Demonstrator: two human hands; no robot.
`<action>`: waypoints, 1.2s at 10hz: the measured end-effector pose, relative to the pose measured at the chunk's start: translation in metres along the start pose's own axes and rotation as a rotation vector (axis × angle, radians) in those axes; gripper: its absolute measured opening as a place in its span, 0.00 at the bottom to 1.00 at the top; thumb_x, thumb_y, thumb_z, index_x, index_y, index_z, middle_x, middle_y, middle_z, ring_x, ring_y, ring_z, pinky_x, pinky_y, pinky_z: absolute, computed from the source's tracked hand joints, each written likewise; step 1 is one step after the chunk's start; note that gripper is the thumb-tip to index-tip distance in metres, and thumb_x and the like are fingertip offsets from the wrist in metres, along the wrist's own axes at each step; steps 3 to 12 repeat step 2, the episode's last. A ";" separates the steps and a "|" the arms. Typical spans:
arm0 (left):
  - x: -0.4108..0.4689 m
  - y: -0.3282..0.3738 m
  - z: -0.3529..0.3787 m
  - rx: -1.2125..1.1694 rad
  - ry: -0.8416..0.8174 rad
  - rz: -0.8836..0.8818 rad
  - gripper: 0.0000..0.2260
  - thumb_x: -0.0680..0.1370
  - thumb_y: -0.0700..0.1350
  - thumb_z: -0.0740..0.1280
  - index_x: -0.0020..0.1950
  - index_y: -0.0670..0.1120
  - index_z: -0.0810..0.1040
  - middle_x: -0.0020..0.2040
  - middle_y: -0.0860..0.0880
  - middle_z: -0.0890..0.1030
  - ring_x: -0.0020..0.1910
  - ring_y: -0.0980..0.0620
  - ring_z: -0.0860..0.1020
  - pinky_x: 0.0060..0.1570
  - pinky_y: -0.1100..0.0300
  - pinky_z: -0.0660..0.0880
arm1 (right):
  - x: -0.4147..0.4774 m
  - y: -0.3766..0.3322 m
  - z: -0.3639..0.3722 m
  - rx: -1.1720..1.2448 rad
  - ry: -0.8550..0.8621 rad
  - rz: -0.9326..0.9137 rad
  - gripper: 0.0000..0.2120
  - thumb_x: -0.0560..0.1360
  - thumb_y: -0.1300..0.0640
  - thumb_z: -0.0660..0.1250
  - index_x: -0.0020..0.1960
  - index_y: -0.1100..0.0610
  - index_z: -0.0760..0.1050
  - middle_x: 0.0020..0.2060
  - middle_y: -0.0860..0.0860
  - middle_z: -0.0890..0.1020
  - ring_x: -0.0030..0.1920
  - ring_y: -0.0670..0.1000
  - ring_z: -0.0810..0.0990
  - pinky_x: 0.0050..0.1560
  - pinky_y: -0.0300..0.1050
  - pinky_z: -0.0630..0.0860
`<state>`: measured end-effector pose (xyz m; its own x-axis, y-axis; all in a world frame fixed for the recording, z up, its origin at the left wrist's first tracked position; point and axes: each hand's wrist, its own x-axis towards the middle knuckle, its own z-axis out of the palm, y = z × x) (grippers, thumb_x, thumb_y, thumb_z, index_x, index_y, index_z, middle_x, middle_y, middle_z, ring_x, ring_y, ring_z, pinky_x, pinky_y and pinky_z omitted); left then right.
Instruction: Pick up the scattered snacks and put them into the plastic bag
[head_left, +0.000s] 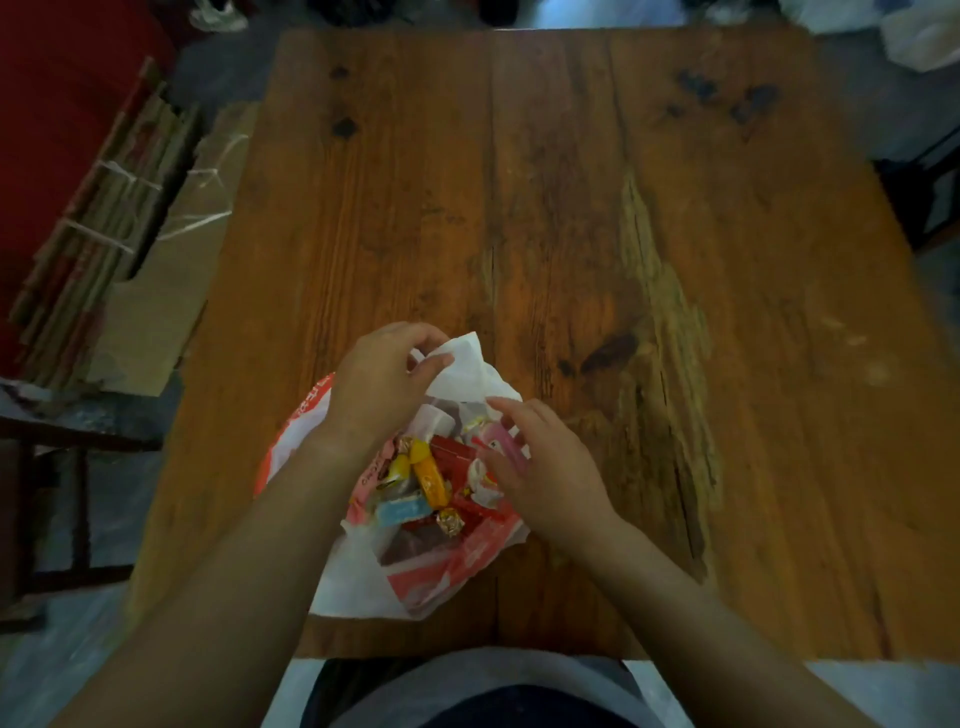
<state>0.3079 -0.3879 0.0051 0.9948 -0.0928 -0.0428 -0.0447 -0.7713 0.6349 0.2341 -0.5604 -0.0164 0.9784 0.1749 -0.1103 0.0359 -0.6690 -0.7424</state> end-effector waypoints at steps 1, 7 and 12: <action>0.010 -0.015 -0.008 0.001 -0.080 0.082 0.06 0.76 0.47 0.66 0.51 0.50 0.79 0.47 0.53 0.78 0.43 0.55 0.76 0.41 0.61 0.74 | 0.000 -0.021 0.021 0.028 0.058 0.052 0.22 0.74 0.51 0.65 0.67 0.47 0.66 0.61 0.47 0.75 0.56 0.45 0.75 0.54 0.45 0.77; 0.019 -0.023 -0.019 -0.006 -0.159 0.189 0.06 0.76 0.48 0.66 0.51 0.50 0.79 0.46 0.54 0.77 0.43 0.54 0.76 0.43 0.58 0.74 | 0.002 -0.037 0.045 0.028 0.158 0.178 0.22 0.74 0.51 0.66 0.67 0.49 0.67 0.62 0.48 0.76 0.57 0.47 0.75 0.58 0.45 0.75; 0.019 -0.023 -0.019 -0.006 -0.159 0.189 0.06 0.76 0.48 0.66 0.51 0.50 0.79 0.46 0.54 0.77 0.43 0.54 0.76 0.43 0.58 0.74 | 0.002 -0.037 0.045 0.028 0.158 0.178 0.22 0.74 0.51 0.66 0.67 0.49 0.67 0.62 0.48 0.76 0.57 0.47 0.75 0.58 0.45 0.75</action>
